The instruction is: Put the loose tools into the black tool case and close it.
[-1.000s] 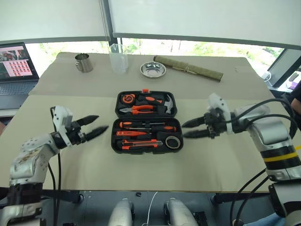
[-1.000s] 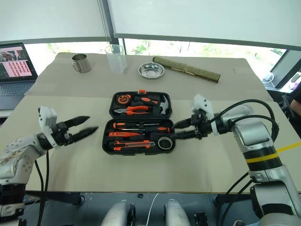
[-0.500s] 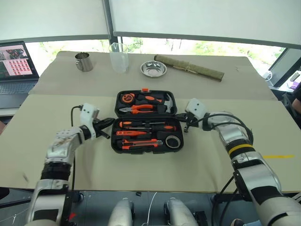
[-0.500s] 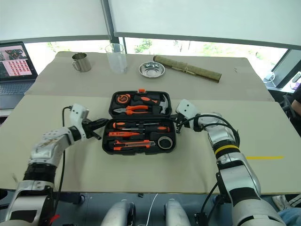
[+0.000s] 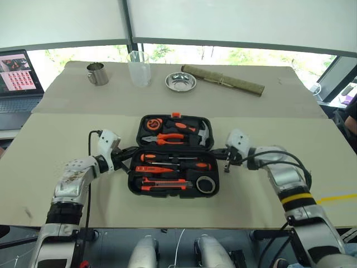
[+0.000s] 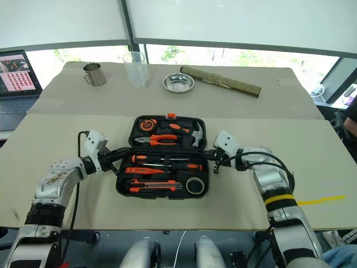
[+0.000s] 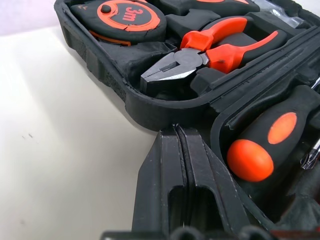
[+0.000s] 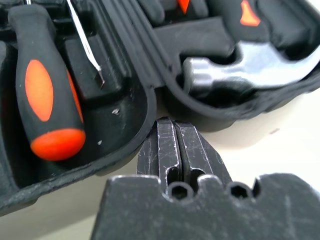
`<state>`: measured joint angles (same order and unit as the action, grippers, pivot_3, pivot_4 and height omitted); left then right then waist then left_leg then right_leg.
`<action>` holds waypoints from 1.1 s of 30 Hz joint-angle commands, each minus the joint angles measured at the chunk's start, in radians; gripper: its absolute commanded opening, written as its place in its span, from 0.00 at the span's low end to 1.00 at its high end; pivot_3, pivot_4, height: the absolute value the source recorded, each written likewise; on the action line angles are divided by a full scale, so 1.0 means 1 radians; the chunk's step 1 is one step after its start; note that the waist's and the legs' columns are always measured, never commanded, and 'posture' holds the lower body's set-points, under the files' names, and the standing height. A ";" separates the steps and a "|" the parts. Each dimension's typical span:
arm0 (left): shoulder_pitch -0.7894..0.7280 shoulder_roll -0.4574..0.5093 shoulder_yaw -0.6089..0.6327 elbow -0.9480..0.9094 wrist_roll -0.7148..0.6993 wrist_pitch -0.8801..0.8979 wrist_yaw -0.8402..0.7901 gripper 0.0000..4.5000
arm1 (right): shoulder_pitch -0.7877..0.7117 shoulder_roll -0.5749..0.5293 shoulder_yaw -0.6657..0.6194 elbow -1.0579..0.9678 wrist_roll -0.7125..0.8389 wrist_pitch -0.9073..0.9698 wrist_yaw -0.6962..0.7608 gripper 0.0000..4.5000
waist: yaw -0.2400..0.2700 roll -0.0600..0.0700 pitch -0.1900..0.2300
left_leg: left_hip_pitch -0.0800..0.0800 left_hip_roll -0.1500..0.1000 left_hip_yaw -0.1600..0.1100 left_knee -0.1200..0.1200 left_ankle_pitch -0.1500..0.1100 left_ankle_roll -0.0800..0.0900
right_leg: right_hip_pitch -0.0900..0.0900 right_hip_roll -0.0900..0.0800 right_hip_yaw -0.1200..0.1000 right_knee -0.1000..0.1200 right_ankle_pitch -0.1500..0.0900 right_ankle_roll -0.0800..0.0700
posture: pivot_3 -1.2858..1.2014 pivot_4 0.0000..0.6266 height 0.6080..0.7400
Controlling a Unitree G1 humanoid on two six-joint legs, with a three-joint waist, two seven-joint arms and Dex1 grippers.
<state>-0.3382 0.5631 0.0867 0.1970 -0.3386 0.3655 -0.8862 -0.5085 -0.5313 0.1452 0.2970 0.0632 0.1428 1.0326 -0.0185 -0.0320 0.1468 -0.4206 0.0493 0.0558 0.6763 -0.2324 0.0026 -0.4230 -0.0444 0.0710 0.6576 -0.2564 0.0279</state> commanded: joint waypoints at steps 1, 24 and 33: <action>0.051 0.010 0.034 -0.101 -0.067 0.078 -0.008 0.01 | 0.036 -0.029 -0.036 -0.117 0.038 0.062 -0.012 0.00 | 0.000 0.000 0.000 | 0.000 0.000 0.000 0.000 0.000 0.000 | 0.000 0.000 0.000 0.000 0.000 0.000 | 0.52 0.24 1.00; -0.367 0.064 -0.015 0.010 -0.081 0.708 0.209 0.96 | -0.468 -0.035 0.035 0.081 0.138 0.976 -0.150 0.86 | 0.000 -0.001 0.001 | -0.003 -0.001 -0.002 0.002 0.001 -0.001 | -0.003 0.001 -0.001 0.004 0.000 0.000 | 0.52 0.24 1.00; -0.407 -0.004 0.008 0.078 -0.070 0.676 0.274 0.74 | -0.484 -0.006 0.081 0.170 0.117 0.990 -0.178 0.46 | 0.004 -0.001 0.002 | -0.004 -0.002 -0.002 0.002 0.001 -0.001 | -0.004 0.000 -0.001 0.004 0.000 0.000 | 0.52 0.24 1.00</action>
<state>-0.7236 0.5576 0.0643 0.2765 -0.4119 1.0627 -0.6234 -0.9779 -0.5258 0.2233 0.4632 0.1891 1.1178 0.8618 -0.0141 -0.0332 0.1484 -0.4245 0.0474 0.0541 0.6787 -0.2315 0.0018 -0.4268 -0.0445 0.0702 0.6621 -0.2566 0.0278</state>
